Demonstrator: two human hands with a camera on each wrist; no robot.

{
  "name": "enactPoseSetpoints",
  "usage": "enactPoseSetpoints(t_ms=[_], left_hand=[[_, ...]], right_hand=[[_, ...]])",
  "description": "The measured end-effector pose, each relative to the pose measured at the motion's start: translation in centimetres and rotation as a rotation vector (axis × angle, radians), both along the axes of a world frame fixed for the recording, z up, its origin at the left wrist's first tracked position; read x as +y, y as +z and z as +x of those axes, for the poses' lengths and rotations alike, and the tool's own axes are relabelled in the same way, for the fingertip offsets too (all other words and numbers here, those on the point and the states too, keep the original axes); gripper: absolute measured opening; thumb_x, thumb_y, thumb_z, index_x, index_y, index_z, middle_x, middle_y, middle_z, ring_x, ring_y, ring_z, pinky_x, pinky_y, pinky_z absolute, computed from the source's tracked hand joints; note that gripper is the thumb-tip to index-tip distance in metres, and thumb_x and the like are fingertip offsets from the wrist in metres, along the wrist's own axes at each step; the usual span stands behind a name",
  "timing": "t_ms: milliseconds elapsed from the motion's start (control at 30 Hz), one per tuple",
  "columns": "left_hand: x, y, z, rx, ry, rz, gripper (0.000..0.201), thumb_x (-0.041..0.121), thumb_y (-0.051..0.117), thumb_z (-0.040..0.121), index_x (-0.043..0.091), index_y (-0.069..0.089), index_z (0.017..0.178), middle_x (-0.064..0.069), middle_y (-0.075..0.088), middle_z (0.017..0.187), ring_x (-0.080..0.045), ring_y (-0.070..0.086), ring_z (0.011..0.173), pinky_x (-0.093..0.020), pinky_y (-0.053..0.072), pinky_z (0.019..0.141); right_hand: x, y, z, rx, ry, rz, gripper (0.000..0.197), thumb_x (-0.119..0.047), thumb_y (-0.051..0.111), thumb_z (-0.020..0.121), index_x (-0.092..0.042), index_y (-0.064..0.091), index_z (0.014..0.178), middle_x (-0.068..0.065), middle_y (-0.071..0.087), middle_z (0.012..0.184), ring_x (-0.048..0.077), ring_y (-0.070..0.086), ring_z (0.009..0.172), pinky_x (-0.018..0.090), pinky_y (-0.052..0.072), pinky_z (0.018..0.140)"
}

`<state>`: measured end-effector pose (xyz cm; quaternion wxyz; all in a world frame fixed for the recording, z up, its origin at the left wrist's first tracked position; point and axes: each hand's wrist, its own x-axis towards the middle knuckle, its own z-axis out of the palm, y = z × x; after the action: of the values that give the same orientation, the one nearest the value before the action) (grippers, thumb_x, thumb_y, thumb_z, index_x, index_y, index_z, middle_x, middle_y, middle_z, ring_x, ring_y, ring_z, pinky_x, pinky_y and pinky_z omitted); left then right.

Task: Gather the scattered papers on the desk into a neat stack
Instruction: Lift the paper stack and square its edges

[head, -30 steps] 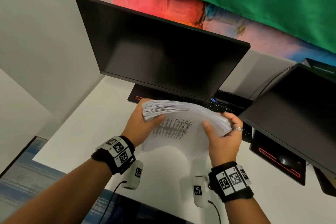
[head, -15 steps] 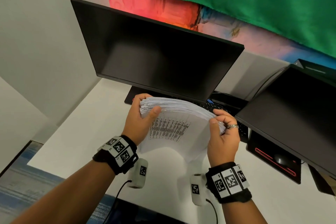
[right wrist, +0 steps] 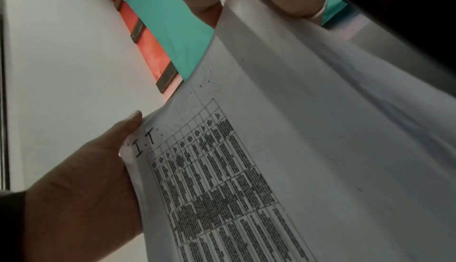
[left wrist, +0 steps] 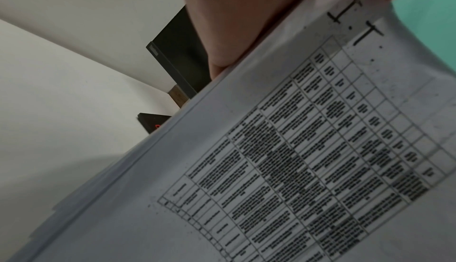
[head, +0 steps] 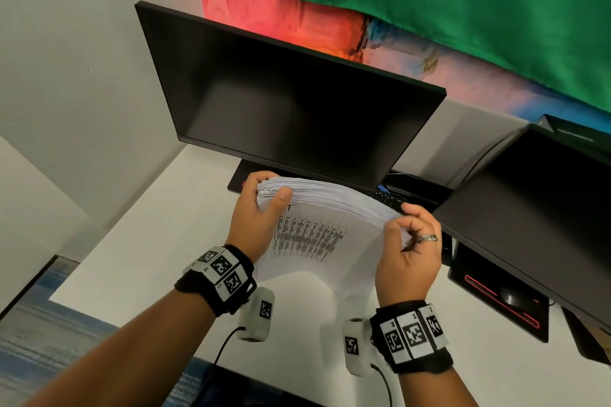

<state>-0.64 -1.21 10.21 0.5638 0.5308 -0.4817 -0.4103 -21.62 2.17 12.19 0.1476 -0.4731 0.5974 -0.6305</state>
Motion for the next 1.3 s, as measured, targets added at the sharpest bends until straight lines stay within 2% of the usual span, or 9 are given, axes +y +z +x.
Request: enactPoseSetpoints(t_ms=[100,233,367,533,700,933,1100,1200,1300], left_hand=[[0.0,0.3,-0.3,0.014,0.006,-0.007,0.044,0.061,0.056,0.078,0.028,0.052,0.107,-0.002,0.063,0.102,-0.014,0.067,0.089,-0.026,0.059,0.069],[-0.1,0.4,-0.4,0.016,0.007,-0.014,0.042,0.062,0.054,0.078,0.030,0.052,0.105,-0.001,0.063,0.101,-0.015,0.067,0.088,-0.024,0.057,0.067],[-0.2,0.4,-0.3,0.028,0.013,-0.018,0.041,0.062,0.053,0.078,0.030,0.052,0.103,-0.002,0.063,0.100,-0.015,0.067,0.087,-0.022,0.056,0.065],[-0.2,0.5,-0.5,0.031,0.028,-0.029,0.049,0.062,0.052,0.078,0.023,0.053,0.106,-0.001,0.062,0.100,-0.007,0.064,0.083,-0.018,0.054,0.062],[-0.5,0.7,-0.7,-0.005,0.084,-0.050,0.040,0.053,0.049,0.086,0.017,0.056,0.102,0.001,0.062,0.093,-0.006,0.060,0.080,-0.014,0.051,0.062],[-1.1,1.3,-1.0,-0.055,0.150,-0.073,0.020,0.029,0.048,0.100,0.012,0.059,0.099,0.005,0.059,0.087,0.009,0.056,0.074,-0.006,0.045,0.060],[-0.7,0.6,1.4,0.002,-0.117,-0.022,0.065,0.055,0.072,0.071,0.027,0.043,0.123,0.010,0.060,0.103,0.001,0.065,0.087,-0.018,0.055,0.071],[-0.3,0.3,2.4,-0.009,-0.297,0.028,0.089,0.048,0.086,0.060,0.024,0.037,0.130,0.011,0.063,0.106,-0.001,0.066,0.097,-0.022,0.057,0.079],[-0.6,0.2,2.5,-0.074,-0.269,0.054,0.078,0.023,0.087,0.065,0.020,0.043,0.128,0.012,0.065,0.105,0.000,0.066,0.097,-0.022,0.057,0.079]], right_hand=[[0.0,-0.2,0.0,-0.088,-0.050,0.010,0.017,0.001,0.059,0.088,-0.015,0.062,0.082,0.003,0.060,0.119,0.015,0.056,0.114,0.025,0.044,0.098],[-0.1,0.1,0.4,-0.210,-0.061,-0.004,0.018,-0.001,0.055,0.084,-0.018,0.059,0.077,0.006,0.061,0.115,0.007,0.057,0.107,0.010,0.041,0.086],[-0.5,0.5,0.8,-0.174,-0.082,0.011,0.025,-0.001,0.064,0.086,-0.023,0.059,0.076,0.004,0.063,0.112,0.008,0.058,0.108,0.008,0.041,0.091],[-0.9,0.8,0.8,-0.350,-0.110,0.008,0.029,0.004,0.059,0.088,-0.024,0.052,0.086,0.011,0.066,0.109,0.015,0.062,0.099,0.033,0.053,0.094],[-0.8,0.9,0.7,-0.372,-0.062,0.014,0.023,-0.009,0.052,0.093,-0.031,0.054,0.093,0.008,0.069,0.102,0.019,0.062,0.094,0.042,0.050,0.096],[-0.7,0.3,0.1,-0.425,0.116,0.092,0.029,-0.016,0.060,0.093,-0.023,0.049,0.119,-0.020,0.064,0.089,-0.001,0.062,0.087,0.019,0.050,0.085],[-0.2,-0.6,-0.8,-0.375,0.216,0.245,0.077,0.003,0.080,0.071,-0.018,0.041,0.134,-0.010,0.056,0.107,-0.009,0.065,0.084,0.016,0.056,0.074],[-0.5,-0.7,-1.2,-0.317,0.295,0.290,0.075,0.003,0.084,0.065,-0.017,0.049,0.128,-0.007,0.059,0.106,-0.009,0.065,0.084,0.015,0.056,0.070],[-0.9,-0.8,-1.3,-0.324,0.311,0.283,0.059,0.004,0.085,0.065,-0.017,0.059,0.113,-0.005,0.065,0.100,-0.003,0.068,0.082,0.015,0.055,0.066]])
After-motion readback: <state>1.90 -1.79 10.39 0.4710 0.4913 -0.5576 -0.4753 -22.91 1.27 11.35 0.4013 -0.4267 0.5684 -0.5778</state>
